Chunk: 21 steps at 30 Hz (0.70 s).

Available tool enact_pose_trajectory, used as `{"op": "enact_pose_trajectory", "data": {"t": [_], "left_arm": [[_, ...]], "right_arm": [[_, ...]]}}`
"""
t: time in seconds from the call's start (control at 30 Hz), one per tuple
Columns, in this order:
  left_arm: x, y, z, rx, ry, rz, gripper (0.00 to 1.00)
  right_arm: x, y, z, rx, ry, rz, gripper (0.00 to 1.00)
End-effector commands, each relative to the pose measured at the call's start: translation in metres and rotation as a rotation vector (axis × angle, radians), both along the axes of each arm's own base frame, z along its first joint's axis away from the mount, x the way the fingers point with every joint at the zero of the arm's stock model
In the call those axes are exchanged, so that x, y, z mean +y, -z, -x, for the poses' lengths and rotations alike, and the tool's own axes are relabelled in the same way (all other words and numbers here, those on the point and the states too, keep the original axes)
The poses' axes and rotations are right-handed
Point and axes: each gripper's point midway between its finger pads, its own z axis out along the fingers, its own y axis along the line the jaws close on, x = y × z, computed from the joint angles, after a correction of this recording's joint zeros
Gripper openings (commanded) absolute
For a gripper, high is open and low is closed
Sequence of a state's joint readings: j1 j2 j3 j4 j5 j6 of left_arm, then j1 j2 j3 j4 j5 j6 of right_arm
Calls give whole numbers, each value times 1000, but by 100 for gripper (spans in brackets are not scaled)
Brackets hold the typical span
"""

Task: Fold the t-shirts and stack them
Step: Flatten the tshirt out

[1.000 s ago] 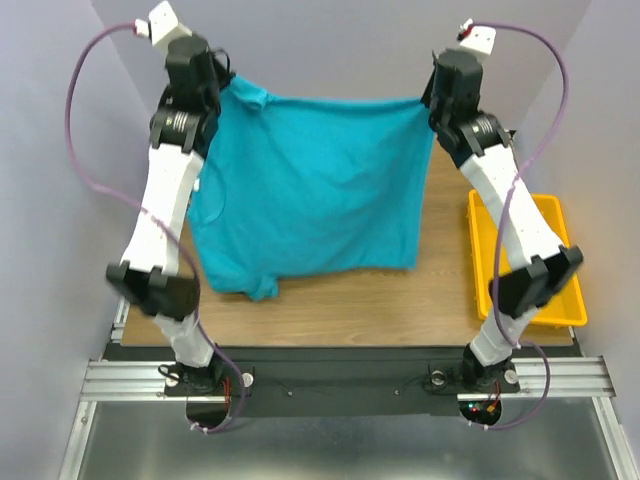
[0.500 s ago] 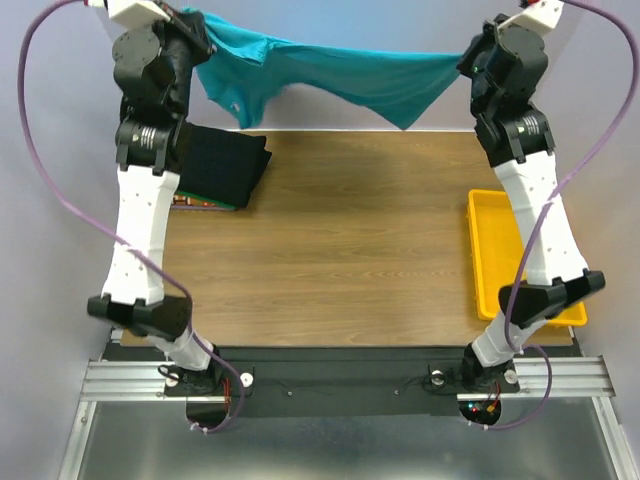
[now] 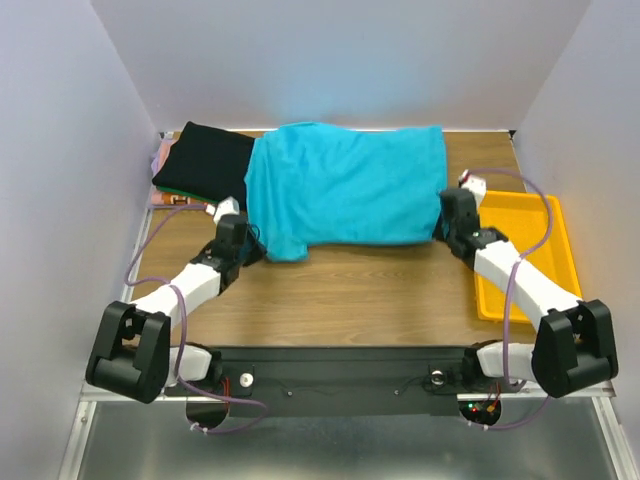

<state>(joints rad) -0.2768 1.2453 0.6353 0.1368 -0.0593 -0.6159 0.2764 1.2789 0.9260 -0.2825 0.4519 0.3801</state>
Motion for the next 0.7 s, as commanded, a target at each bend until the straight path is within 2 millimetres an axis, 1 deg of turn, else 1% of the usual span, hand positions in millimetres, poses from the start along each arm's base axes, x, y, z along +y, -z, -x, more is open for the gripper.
{"op": "enact_pose_trajectory", "data": {"t": [0.0,0.03,0.07,0.1,0.13,0.2,0.23,0.27,0.3,0.33,0.37,0.4,0.43,0.5,0.53,0.57,0.6,0.67], "left_arm": [[-26,-4,7,-60,-31,140,0],[-28,11,15,-24,-31,131,0],[-31,18,19,-1,-25,123,0],[-35,34,30,61,-15,104,0],[-38,39,34,84,-24,113,0],[-39,56,49,144,-32,105,0],[-42,60,56,164,-36,113,0],[-41,63,62,179,-47,119,0],[-37,69,72,220,-52,106,0],[-39,70,79,235,-48,99,0],[-37,72,87,256,-77,114,0],[-40,69,98,268,-62,112,0],[-42,68,105,272,-68,128,0],[-43,59,116,262,-68,147,0],[-46,59,122,271,-70,160,0],[-45,56,126,269,-79,169,0],[-40,61,134,298,-90,147,0],[-38,62,143,323,-102,145,0]], "right_arm": [[6,49,33,35,68,-164,0],[5,60,40,55,93,-185,0],[3,68,46,69,109,-184,0],[0,85,58,106,120,-182,0],[1,86,63,103,124,-207,0],[4,95,74,122,122,-239,0],[4,97,81,118,124,-260,0],[6,101,88,134,116,-272,0],[7,101,92,137,118,-287,0],[6,106,99,155,115,-289,1],[5,101,103,144,117,-295,0],[0,105,114,176,135,-280,0],[-6,99,117,153,158,-265,1],[-16,100,129,166,187,-238,0],[-20,97,132,145,204,-236,0],[-18,97,135,149,202,-251,0],[-14,96,134,144,193,-278,0],[-8,88,132,137,178,-310,0]]}}
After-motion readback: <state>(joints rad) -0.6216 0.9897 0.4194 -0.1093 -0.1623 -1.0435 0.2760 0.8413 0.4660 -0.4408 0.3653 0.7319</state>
